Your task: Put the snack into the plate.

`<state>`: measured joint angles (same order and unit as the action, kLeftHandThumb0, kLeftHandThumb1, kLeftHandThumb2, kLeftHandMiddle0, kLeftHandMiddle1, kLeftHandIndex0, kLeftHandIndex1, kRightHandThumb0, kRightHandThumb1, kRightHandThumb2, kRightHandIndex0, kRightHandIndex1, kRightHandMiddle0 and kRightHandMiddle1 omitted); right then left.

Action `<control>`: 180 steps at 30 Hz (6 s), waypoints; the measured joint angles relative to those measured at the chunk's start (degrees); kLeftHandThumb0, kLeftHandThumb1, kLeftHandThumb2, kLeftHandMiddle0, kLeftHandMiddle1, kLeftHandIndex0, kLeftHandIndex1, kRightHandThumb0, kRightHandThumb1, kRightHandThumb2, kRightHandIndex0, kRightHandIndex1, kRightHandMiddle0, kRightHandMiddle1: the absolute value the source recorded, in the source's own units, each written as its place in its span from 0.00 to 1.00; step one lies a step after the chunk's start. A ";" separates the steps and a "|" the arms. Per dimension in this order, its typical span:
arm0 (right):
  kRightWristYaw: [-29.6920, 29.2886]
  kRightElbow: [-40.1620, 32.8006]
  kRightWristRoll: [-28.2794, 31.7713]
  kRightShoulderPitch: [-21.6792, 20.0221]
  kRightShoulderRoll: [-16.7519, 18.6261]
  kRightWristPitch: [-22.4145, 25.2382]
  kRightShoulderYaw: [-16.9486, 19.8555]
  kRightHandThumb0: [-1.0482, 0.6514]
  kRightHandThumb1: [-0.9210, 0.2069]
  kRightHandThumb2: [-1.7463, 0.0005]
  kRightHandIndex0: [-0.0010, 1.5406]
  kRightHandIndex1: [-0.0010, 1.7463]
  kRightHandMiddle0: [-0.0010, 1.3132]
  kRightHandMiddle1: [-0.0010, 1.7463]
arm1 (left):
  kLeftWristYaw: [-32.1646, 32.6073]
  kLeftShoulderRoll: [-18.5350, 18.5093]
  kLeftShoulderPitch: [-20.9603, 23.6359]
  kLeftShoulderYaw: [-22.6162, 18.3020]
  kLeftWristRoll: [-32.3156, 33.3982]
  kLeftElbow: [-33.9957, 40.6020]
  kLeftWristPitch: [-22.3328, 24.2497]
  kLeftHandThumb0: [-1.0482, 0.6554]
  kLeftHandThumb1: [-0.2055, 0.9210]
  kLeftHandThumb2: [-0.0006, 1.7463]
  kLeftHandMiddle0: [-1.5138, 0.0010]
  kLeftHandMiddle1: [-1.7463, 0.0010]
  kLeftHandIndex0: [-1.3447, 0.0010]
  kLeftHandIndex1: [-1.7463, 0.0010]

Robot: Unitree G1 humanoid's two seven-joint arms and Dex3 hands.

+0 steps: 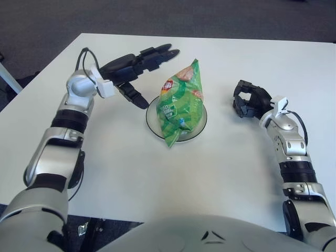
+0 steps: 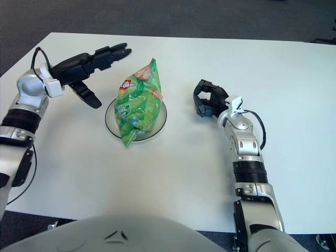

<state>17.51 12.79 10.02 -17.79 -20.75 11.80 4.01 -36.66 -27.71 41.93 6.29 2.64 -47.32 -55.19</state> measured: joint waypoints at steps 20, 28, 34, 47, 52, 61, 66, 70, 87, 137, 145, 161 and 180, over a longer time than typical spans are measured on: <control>4.12 13.18 -0.02 -5.79 -2.77 -7.06 0.35 0.36 0.42 0.34 0.73 1.00 0.39 1.00 | 14.13 17.71 -4.83 -15.79 11.54 -10.79 22.17 0.12 1.00 0.47 0.63 0.02 0.86 0.03; 5.01 17.06 -0.03 -7.72 -3.36 -9.15 0.18 0.36 0.42 0.34 0.74 1.00 0.39 1.00 | 18.27 20.35 -5.25 -17.83 12.01 -7.47 26.95 0.24 1.00 0.48 0.45 0.00 0.62 0.00; 5.27 18.03 -0.03 -8.23 -3.33 -10.03 -0.23 0.36 0.40 0.35 0.73 1.00 0.38 1.00 | 22.36 20.22 -5.04 -18.21 10.16 -7.72 28.90 0.29 1.00 0.47 0.37 0.00 0.51 0.00; 3.44 17.67 0.30 -7.75 -1.80 -10.15 0.44 0.36 0.43 0.33 0.73 1.00 0.40 1.00 | 20.41 18.72 -6.15 -18.13 9.22 -6.37 32.07 0.34 0.89 0.48 0.18 0.00 0.35 0.00; 1.07 16.14 0.72 -6.31 -0.15 -10.16 2.05 0.35 0.43 0.33 0.74 1.00 0.40 1.00 | 17.93 18.46 -7.30 -18.20 9.76 -4.76 32.32 0.34 0.86 0.50 0.16 0.00 0.32 0.00; -1.75 13.81 0.84 -4.45 1.61 -10.19 3.84 0.35 0.44 0.32 0.78 1.00 0.41 1.00 | 16.55 18.94 -10.08 -17.87 10.18 0.01 33.13 0.35 0.81 0.52 0.15 0.00 0.30 0.00; -2.91 13.34 0.85 -3.79 2.24 -10.69 4.74 0.35 0.44 0.32 0.80 1.00 0.41 1.00 | 16.33 18.96 -11.13 -17.55 10.16 1.88 33.80 0.36 0.80 0.53 0.15 0.00 0.29 0.00; -3.91 12.96 1.23 -3.20 3.18 -11.32 5.72 0.35 0.44 0.32 0.82 1.00 0.40 1.00 | 16.33 18.94 -11.89 -17.46 10.11 3.30 34.38 0.36 0.79 0.53 0.15 0.00 0.29 0.00; -7.68 15.63 2.91 -2.57 7.19 -20.11 11.05 0.35 0.45 0.31 0.84 1.00 0.41 1.00 | 17.21 18.76 -12.50 -17.54 9.95 4.58 35.09 0.36 0.77 0.54 0.14 0.00 0.25 0.00; -8.66 20.15 6.07 -6.44 9.69 -23.74 13.49 0.29 0.70 0.11 0.88 1.00 0.59 1.00 | 19.21 17.59 -8.82 -18.75 7.63 -4.00 28.90 0.36 0.72 0.57 0.13 0.00 0.25 0.00; -7.63 18.82 3.91 -5.83 8.24 -22.08 11.02 0.31 0.64 0.17 0.88 1.00 0.54 1.00 | 19.52 17.92 -9.01 -18.79 7.64 -3.36 29.01 0.37 0.72 0.58 0.13 0.00 0.26 0.00; -10.94 16.92 -3.54 -5.04 6.36 -19.33 6.19 0.32 0.60 0.20 0.87 1.00 0.51 1.00 | 18.47 18.20 -9.93 -18.94 7.92 -2.35 29.00 0.38 0.74 0.58 0.13 0.00 0.27 0.00; -22.77 17.34 -21.96 -5.52 1.97 -23.09 -3.60 0.26 0.77 0.06 0.89 1.00 0.64 1.00 | 18.03 18.80 -11.17 -18.96 7.94 0.08 29.61 0.37 0.76 0.56 0.15 0.00 0.30 0.00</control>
<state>-5.26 30.14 -11.94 -23.32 -18.79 -11.29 0.41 -18.63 -8.91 30.76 -12.67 10.58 -47.24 -25.59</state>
